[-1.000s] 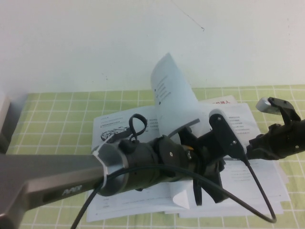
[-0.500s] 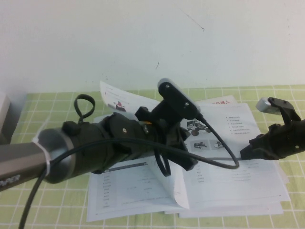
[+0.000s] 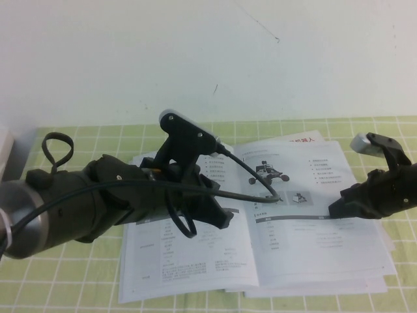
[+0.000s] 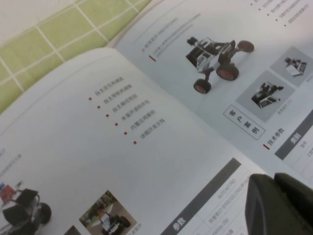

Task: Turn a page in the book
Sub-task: Open the closed book

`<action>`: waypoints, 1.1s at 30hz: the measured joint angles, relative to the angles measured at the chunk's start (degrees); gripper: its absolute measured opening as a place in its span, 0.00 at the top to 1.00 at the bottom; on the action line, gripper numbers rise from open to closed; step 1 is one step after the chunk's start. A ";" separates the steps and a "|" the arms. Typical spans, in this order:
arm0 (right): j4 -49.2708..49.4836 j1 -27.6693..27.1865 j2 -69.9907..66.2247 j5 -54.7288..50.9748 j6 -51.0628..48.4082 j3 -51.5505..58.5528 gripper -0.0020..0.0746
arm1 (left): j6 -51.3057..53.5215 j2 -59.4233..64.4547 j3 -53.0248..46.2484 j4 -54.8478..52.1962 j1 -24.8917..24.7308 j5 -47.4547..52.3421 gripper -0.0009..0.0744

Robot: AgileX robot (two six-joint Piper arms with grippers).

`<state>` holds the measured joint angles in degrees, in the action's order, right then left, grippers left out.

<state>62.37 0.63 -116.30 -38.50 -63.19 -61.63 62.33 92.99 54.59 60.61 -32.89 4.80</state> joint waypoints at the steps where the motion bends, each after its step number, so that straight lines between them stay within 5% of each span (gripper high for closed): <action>1: -0.64 0.00 0.00 0.00 1.23 0.00 0.98 | -0.09 -0.10 -0.10 0.00 0.00 0.30 0.99; 12: -1.50 0.00 1.04 -1.63 6.82 3.35 0.98 | -0.21 -0.17 -0.44 0.00 0.00 0.62 0.99; 33: -1.93 1.72 20.17 2.56 -0.10 10.57 0.98 | 0.40 -6.18 -0.44 -1.22 0.11 -6.15 0.99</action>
<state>60.44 2.35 -96.13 -35.94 -63.30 -51.06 62.72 86.80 54.15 59.39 -32.78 -1.36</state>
